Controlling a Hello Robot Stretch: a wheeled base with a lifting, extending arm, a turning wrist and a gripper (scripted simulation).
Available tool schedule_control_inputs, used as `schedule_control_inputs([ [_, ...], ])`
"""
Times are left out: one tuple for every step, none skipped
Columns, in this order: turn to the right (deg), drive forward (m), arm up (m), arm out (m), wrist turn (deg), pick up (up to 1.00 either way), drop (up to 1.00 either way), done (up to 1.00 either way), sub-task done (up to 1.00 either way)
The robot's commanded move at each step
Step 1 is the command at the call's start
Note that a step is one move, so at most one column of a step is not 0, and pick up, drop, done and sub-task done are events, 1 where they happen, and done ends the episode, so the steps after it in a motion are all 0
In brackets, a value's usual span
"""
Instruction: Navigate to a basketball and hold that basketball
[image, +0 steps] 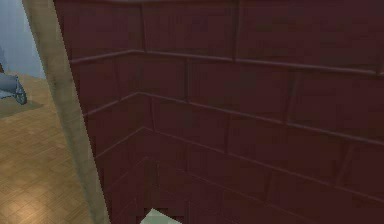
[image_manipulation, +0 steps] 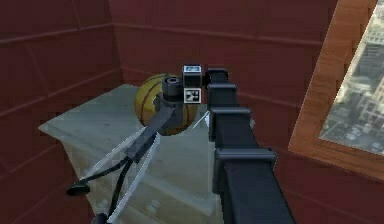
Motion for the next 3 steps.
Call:
schedule_control_inputs([
  [0.0,0.0,0.0,0.0,45.0,0.0,0.0,0.0,0.0],
  [0.0,0.0,0.0,0.02,0.0,0.0,0.0,0.0,0.0],
  [0.0,0.0,0.0,0.0,45.0,0.0,0.0,0.0,0.0],
])
